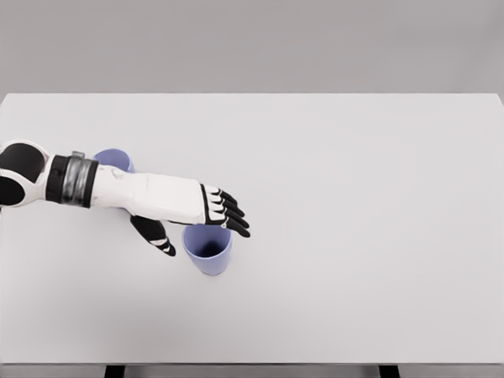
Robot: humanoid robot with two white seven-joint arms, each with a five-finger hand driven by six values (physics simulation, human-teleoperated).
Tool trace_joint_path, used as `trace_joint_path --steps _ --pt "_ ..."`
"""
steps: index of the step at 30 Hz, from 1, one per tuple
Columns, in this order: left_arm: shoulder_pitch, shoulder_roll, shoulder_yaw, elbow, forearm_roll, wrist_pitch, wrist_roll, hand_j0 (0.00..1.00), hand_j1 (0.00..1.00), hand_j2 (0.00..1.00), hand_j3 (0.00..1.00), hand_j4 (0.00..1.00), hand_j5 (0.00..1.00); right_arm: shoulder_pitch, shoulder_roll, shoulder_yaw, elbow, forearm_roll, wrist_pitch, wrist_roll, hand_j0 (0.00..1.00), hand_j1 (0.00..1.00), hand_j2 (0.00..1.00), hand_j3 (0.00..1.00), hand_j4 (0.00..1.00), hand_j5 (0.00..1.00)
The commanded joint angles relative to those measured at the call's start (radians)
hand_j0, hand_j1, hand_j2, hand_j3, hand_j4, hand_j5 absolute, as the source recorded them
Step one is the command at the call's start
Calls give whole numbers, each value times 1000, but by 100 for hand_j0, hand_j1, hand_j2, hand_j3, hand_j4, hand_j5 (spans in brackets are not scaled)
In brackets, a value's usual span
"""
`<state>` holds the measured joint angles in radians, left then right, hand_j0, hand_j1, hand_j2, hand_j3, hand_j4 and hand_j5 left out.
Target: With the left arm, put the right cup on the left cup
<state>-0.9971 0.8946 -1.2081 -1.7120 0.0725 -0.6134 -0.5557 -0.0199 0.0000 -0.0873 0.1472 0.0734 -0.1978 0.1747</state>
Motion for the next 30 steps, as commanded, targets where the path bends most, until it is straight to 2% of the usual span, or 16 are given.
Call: trace_joint_path --steps 1,10,11,23,26,28,30 --pt "0 -8 2 0 1 3 0 100 100 100 100 100 100 0 0 0 0 0 0 0 100 100 100 100 100 100" --pt "3 -14 4 15 -7 3 -1 100 100 100 100 100 100 0 0 0 0 0 0 0 100 100 100 100 100 100" --pt "18 -16 9 17 -8 3 -1 100 100 100 100 100 100 0 0 0 0 0 0 0 100 100 100 100 100 100" --pt "43 -40 9 37 -31 3 -1 100 100 100 100 100 100 0 0 0 0 0 0 0 100 100 100 100 100 100" --pt "49 -39 9 37 -36 3 -1 85 85 85 85 85 85 0 0 0 0 0 0 0 100 100 100 100 100 100" --pt "49 -39 9 35 -34 3 -3 65 65 65 65 65 65 0 0 0 0 0 0 0 100 100 100 100 100 100" --pt "51 -31 9 37 -36 3 -7 57 57 57 57 57 57 0 0 0 0 0 0 0 100 100 100 100 100 100"
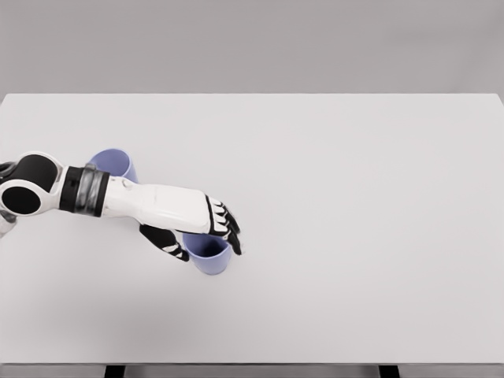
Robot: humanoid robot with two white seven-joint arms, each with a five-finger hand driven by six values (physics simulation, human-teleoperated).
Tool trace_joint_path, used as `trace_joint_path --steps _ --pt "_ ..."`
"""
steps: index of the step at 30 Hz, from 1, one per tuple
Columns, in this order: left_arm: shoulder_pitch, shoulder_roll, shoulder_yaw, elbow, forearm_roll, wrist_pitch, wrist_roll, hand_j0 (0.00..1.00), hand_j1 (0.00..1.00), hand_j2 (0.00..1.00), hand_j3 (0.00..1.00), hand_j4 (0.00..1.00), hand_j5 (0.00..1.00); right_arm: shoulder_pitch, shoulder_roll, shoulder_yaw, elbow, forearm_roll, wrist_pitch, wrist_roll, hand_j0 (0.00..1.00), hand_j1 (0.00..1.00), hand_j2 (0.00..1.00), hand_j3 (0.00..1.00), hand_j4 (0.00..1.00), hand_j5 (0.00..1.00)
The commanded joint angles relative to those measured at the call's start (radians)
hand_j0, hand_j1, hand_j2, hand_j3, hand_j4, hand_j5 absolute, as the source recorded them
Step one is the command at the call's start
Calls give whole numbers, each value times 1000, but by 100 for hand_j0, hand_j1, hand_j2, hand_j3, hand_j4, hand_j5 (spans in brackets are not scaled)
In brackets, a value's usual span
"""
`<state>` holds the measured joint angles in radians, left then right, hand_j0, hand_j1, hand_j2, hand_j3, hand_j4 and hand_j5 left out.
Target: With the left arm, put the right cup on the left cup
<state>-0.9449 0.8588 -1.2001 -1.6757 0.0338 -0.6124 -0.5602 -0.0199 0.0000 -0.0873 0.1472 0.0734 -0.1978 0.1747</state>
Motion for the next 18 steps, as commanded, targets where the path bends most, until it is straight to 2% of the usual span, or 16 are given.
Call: trace_joint_path --steps 1,6,13,18 --pt "0 5 1 -1 3 2 -4 55 55 55 55 55 55 0 0 0 0 0 0 0 100 100 100 100 100 100" --pt "18 12 42 -15 15 2 0 55 55 55 55 55 55 0 0 0 0 0 0 0 100 100 100 100 100 100" --pt "-5 161 114 -67 74 2 3 53 53 53 53 53 53 0 0 0 0 0 0 0 100 100 100 100 100 100" --pt "-61 226 123 -76 115 2 5 52 52 52 52 52 52 0 0 0 0 0 0 0 100 100 100 100 100 100"
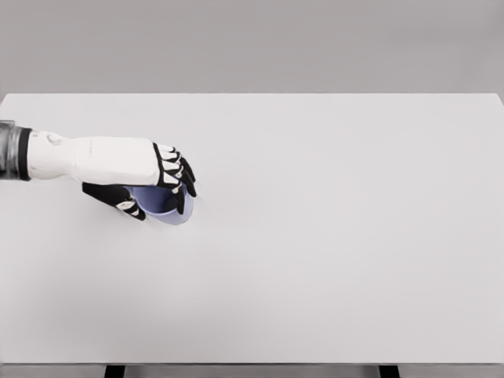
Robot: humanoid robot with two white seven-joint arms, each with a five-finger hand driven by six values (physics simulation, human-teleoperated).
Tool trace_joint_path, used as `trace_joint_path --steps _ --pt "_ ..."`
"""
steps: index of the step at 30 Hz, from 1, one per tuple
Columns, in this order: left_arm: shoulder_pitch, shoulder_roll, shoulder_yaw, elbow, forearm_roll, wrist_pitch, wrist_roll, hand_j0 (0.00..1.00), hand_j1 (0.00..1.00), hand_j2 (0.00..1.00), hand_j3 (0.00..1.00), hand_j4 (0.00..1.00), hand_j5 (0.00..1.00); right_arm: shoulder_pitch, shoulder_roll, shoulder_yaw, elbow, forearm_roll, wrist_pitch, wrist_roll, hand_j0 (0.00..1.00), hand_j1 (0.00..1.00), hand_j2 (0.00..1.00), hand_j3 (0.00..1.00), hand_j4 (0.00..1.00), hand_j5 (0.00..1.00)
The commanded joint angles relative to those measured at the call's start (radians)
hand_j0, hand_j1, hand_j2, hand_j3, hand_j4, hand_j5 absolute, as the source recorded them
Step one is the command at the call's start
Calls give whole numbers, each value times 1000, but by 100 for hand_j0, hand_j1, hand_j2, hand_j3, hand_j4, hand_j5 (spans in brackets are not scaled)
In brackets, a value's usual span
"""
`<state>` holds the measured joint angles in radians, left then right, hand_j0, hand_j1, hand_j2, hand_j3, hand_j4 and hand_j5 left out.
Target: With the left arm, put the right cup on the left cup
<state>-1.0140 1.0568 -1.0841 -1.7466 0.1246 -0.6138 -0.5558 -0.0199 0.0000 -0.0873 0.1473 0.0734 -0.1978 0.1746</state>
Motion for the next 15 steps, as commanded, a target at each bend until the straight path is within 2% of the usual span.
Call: trace_joint_path --steps 1,11,15 --pt "-1 35 7 -5 27 3 2 52 52 52 52 52 52 0 0 0 0 0 0 0 100 100 100 100 100 100" --pt "-109 89 6 -7 84 3 2 52 52 52 52 52 52 0 0 0 0 0 0 0 100 100 100 100 100 100" --pt "-117 129 6 -8 86 3 -1 52 52 52 52 52 52 0 0 0 0 0 0 0 100 100 100 100 100 100"
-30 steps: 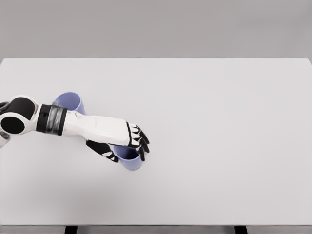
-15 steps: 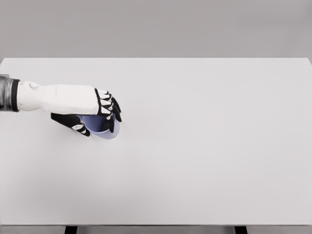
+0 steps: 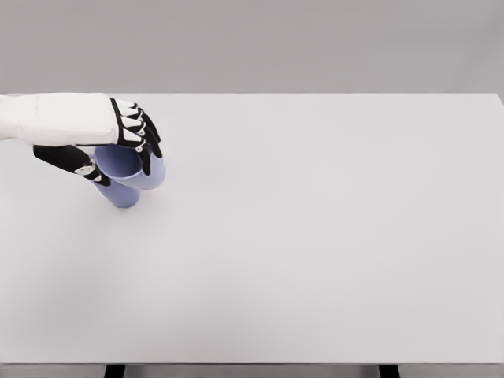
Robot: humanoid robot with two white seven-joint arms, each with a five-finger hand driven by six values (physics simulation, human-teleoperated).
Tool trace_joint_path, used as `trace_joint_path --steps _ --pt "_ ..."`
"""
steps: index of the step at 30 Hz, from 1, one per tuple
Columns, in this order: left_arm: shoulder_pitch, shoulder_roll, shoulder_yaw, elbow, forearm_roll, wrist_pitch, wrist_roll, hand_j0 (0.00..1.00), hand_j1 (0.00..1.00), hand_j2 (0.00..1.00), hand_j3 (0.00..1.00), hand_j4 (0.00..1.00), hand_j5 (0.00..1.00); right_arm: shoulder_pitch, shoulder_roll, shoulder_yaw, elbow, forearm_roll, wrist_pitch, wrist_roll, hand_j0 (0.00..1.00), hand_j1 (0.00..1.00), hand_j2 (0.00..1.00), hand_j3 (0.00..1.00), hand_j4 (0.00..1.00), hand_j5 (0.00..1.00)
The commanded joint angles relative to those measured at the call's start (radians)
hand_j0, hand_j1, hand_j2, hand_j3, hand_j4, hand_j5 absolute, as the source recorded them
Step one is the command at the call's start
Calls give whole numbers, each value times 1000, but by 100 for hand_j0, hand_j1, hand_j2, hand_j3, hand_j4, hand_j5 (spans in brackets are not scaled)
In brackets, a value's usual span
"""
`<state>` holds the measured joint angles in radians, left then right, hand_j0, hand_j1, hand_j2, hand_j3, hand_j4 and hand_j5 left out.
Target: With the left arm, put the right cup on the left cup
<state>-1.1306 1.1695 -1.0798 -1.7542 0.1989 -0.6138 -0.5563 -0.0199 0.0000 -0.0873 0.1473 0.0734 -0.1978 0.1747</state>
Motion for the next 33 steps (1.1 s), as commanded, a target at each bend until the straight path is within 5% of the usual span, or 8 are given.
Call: trace_joint_path --steps 1,10,33 --pt "0 38 1 -2 11 3 -2 52 52 52 52 52 52 0 0 0 0 0 0 0 100 100 100 100 100 100" --pt "-9 88 0 19 36 3 -1 52 52 52 52 52 52 0 0 0 0 0 0 0 100 100 100 100 100 100" --pt "-31 19 -39 216 23 3 -22 52 52 52 52 52 52 0 0 0 0 0 0 0 100 100 100 100 100 100"
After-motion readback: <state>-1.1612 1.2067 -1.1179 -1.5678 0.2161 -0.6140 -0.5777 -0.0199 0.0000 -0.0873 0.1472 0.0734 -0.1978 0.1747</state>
